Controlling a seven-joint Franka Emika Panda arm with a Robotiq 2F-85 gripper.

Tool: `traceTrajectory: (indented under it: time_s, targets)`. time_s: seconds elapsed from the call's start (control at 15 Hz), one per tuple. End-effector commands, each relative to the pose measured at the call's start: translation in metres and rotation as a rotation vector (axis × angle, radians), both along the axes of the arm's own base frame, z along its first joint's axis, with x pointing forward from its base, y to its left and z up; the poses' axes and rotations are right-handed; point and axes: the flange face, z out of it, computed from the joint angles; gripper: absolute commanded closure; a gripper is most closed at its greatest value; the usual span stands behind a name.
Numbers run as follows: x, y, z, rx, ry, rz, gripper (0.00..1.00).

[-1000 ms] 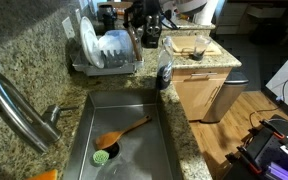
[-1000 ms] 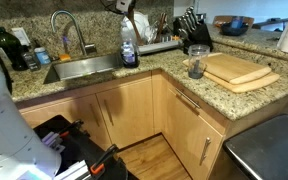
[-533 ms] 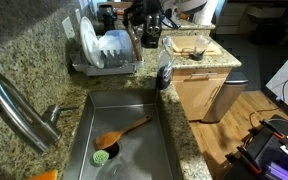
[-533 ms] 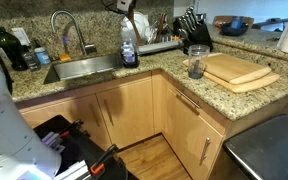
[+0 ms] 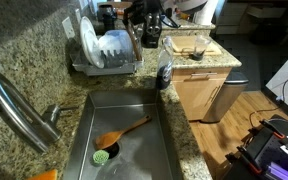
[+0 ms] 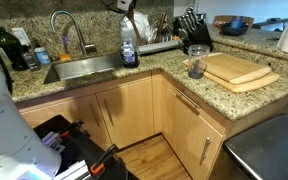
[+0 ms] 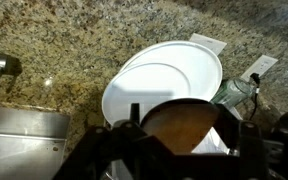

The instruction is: Move the wooden spoon from the dish rack to the blender cup

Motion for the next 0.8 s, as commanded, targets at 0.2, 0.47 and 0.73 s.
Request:
traceTrajectory:
  time_s: [0.2, 0.47, 0.73]
  targets:
    - [-0.007, -0.016, 0.109, 0.112, -0.223, -0.049, 0.53]
    - [-0.024, -0.057, 0.206, 0.134, -0.419, -0.120, 0.53]
    - [-0.053, -0.130, 0.287, 0.145, -0.577, -0.287, 0.53]
